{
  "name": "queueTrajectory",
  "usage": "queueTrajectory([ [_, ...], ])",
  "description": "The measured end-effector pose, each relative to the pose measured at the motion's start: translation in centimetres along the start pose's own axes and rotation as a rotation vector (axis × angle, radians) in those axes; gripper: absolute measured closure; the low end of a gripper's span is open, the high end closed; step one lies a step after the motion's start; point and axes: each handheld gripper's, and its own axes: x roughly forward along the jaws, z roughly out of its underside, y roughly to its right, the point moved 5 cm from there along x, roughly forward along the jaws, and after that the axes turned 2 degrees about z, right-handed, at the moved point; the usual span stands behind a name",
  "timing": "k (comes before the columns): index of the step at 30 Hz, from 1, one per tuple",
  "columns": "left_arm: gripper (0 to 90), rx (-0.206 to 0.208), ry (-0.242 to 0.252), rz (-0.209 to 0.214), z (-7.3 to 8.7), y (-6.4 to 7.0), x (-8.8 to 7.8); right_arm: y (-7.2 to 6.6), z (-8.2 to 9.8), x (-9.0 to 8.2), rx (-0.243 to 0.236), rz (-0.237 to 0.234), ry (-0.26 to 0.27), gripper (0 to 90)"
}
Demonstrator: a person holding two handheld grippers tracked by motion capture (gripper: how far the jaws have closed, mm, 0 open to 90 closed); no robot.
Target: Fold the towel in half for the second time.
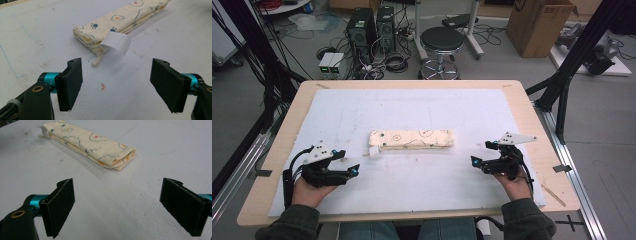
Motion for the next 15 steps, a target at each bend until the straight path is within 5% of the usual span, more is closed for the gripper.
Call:
queueTrajectory([
  [15,25.2,0.002,0.006,-0.013,1.1,0.6,-0.8,-0.6,1.3,-1.0,0.0,0.009,0.002,12.0],
])
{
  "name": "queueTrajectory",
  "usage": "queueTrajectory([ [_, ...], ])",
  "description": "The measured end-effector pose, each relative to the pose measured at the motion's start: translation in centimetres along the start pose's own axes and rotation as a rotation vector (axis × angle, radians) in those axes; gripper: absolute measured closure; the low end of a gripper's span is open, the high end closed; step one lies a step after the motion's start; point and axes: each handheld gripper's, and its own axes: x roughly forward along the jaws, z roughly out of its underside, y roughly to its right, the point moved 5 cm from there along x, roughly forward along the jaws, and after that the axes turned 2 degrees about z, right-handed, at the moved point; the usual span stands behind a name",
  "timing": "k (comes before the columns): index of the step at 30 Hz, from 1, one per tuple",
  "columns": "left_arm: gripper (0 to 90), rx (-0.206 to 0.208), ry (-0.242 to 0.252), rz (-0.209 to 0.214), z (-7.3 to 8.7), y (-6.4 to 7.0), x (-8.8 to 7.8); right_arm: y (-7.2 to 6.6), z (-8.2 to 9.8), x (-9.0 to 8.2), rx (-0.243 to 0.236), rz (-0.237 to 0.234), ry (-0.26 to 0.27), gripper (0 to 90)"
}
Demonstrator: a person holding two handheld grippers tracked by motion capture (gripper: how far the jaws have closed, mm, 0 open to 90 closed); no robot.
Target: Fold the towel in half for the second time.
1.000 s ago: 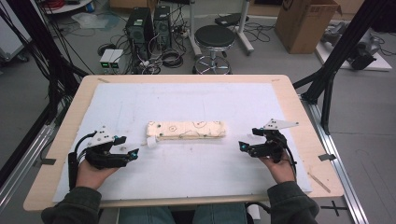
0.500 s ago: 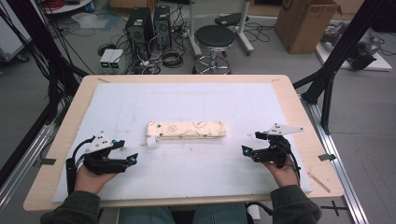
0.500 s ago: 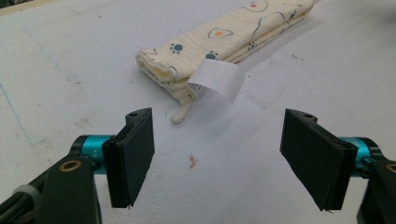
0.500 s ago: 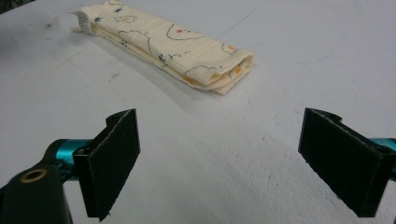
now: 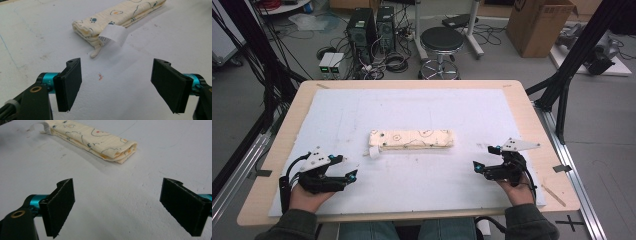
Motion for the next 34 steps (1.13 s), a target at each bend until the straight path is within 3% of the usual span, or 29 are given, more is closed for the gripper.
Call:
queueTrajectory([
  [23,24.9,0.014,0.003,-0.012,1.2,1.0,-0.9,-0.9,2.3,-1.6,0.006,0.007,-0.015,12.0],
  [34,24.9,0.012,0.008,-0.016,1.2,0.8,-0.9,-1.3,2.7,-1.0,-0.006,-0.004,-0.042,12.0],
])
